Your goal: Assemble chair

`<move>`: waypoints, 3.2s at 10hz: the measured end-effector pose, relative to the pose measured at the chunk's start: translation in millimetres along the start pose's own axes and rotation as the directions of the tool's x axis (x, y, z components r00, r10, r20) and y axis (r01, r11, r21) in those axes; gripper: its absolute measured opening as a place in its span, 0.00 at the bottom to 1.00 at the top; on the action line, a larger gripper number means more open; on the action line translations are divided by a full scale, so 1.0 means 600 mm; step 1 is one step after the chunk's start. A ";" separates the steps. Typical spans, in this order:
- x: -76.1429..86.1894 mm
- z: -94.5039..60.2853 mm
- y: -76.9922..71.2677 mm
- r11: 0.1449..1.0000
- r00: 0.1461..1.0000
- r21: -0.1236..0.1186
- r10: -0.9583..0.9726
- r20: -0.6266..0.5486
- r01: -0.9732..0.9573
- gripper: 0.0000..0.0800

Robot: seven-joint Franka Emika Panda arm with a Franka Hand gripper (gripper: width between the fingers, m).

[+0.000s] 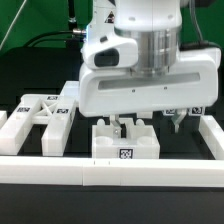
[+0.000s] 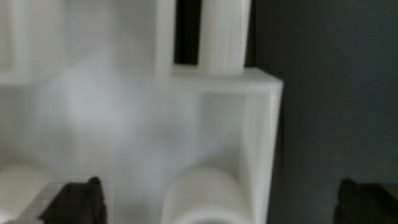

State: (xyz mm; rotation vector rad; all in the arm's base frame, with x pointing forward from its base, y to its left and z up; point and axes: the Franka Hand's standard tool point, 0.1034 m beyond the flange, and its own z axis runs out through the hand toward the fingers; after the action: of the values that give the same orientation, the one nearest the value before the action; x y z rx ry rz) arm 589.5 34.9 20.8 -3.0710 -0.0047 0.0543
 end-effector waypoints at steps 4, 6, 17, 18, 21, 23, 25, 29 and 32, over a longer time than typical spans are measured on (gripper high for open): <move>-0.004 0.023 -0.006 1.000 1.000 -0.001 -0.024 -0.003 0.024 0.81; -0.004 0.023 -0.006 1.000 1.000 0.000 -0.024 -0.003 0.024 0.54; -0.002 0.023 -0.032 1.000 1.000 0.004 -0.025 -0.005 0.025 0.04; 0.002 0.024 -0.047 1.000 1.000 0.005 -0.028 -0.007 0.028 0.04; 0.022 0.026 -0.093 0.998 0.998 0.006 -0.055 -0.015 0.055 0.04; 0.027 0.026 -0.117 0.999 0.999 0.007 -0.041 -0.020 0.041 0.04; 0.028 0.027 -0.139 1.000 1.000 0.004 -0.013 -0.020 0.013 0.04; 0.027 0.029 -0.139 1.000 1.000 -0.005 0.001 -0.015 -0.001 0.04; 0.032 0.019 -0.128 1.000 1.000 -0.008 -0.008 -0.011 0.008 0.04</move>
Offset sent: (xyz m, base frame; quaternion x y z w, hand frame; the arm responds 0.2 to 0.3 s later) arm -0.0026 -0.0025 -0.0152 -0.0208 0.0149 -0.0272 0.9993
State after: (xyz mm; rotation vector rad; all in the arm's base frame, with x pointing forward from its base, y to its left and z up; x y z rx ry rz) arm 607.9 112.5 14.4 -3.0792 -0.0160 0.0363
